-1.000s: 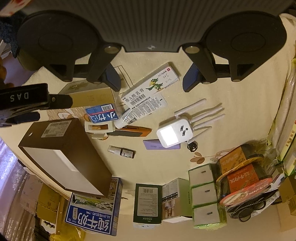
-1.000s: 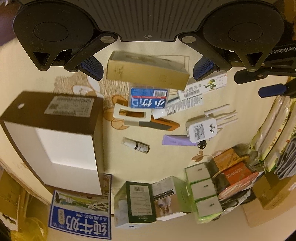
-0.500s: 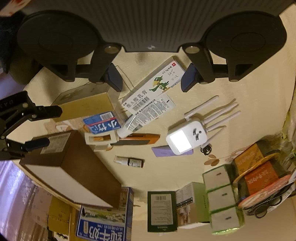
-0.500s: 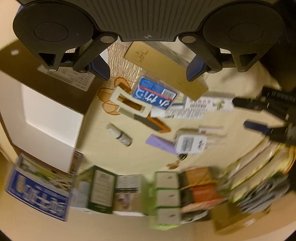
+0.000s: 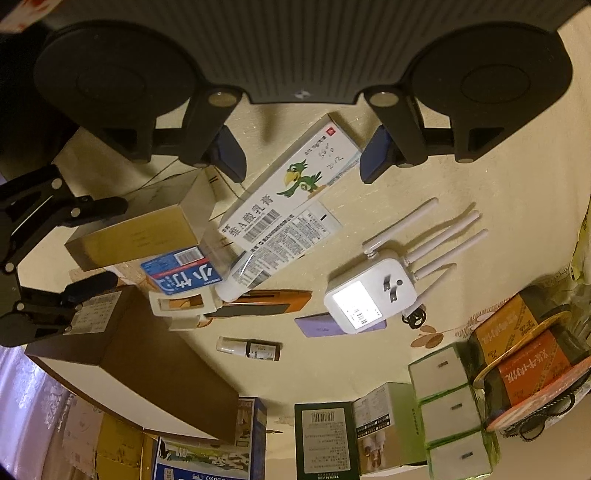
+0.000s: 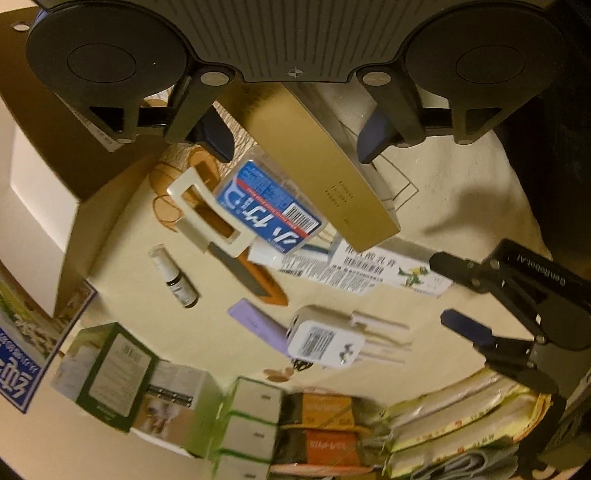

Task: Organize rigid objects
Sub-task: 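Move the right tool to the gold box and grasp it, then grasp the white parrot-print ointment box with the left tool while right lifts gold box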

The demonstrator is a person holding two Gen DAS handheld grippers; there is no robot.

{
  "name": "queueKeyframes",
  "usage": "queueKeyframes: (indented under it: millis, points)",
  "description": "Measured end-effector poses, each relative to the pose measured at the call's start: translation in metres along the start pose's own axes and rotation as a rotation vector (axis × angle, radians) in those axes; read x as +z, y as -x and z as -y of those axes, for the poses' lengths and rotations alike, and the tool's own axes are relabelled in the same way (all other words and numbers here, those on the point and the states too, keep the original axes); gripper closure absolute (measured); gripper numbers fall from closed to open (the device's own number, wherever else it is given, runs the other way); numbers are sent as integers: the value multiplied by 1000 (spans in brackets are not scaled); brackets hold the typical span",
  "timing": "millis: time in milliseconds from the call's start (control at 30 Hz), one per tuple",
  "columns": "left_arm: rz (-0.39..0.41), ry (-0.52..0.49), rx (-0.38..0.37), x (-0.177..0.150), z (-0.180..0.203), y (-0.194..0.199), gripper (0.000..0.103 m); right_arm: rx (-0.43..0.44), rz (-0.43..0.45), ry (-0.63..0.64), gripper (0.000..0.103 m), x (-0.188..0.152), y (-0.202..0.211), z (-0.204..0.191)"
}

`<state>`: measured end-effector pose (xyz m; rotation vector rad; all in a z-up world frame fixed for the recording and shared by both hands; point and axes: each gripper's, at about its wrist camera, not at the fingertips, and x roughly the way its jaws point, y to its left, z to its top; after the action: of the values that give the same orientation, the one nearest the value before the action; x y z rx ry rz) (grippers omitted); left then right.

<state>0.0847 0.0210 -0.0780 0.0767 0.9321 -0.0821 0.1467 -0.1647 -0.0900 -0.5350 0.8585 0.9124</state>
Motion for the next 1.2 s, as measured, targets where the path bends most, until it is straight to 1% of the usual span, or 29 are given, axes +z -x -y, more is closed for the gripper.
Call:
queueKeyframes:
  millis: [67,100,200,267,367,600,633,700,833,933,1000,1100,1200]
  points:
    - [-3,-1,2,-1,-2,-2,38,-4,-7,14,41,-1,-3,-3]
    - [-4,-3,3,-1,-3,-3,38,-8,-3,21,41,-1,-3,-5]
    - [-8,-18,10,-2,-4,-6,38,-6,-1,25,50,-2,-2,-9]
    - [-11,-31,8,-2,-4,-8,38,0,-3,8,59,-2,0,-9]
    - [-17,-67,1,-1,-2,-12,38,8,-26,-48,64,-3,4,-8]
    - [-46,-184,-32,8,3,-34,38,-17,-51,-206,65,-5,8,-7]
    - [-53,-194,-34,9,4,-38,39,-23,-52,-227,64,-5,8,-8]
    - [-72,-207,-46,12,4,-46,48,-34,-51,-266,64,-4,8,-9]
    - [-83,-218,-54,11,6,-49,51,-32,-45,-339,65,-3,10,-13]
    - [-91,-197,-58,8,7,-44,55,-10,-51,-377,68,0,7,-17]
    - [-98,-166,-56,6,8,-39,60,-21,-60,-377,69,1,4,-22]
    - [-113,-98,-41,2,10,-34,62,-29,-75,-384,69,2,-1,-25]
    - [-120,-55,-35,2,11,-35,62,-33,-83,-394,69,1,-6,-25]
